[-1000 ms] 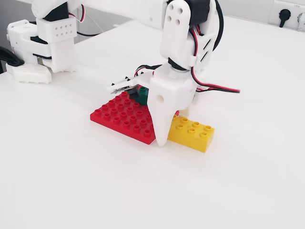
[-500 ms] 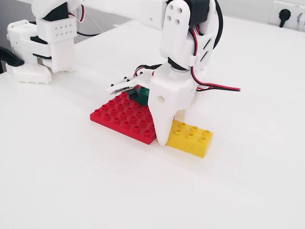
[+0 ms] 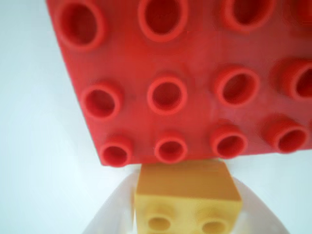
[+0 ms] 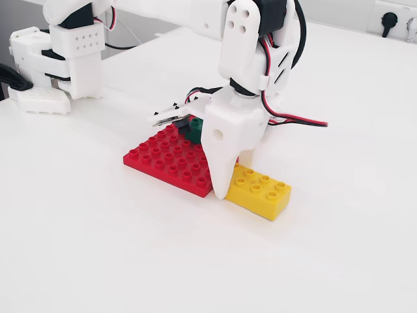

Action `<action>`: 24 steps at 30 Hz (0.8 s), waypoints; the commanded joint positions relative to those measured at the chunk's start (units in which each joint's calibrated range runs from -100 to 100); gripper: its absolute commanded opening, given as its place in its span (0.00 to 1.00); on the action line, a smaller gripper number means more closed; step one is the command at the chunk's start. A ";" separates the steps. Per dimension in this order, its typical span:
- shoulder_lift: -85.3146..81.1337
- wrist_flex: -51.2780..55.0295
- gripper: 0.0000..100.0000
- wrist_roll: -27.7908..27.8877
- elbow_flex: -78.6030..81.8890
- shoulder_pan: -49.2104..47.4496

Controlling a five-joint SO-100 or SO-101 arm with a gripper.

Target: Put yellow lego brick onto the green one

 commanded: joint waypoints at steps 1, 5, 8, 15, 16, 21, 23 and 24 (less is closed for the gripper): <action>-1.00 0.34 0.10 -3.40 -3.51 -0.55; -1.00 0.43 0.10 -10.55 -7.85 -0.85; -1.00 3.28 0.10 -17.53 -12.28 -1.88; -3.09 3.54 0.10 -36.56 -13.90 -3.72; -4.10 3.54 0.10 -38.65 -13.00 -3.87; -10.46 3.54 0.10 -44.38 -5.95 -5.42; -13.56 3.54 0.10 -45.63 -1.43 -6.45; -14.90 3.46 0.10 -46.00 0.83 -7.11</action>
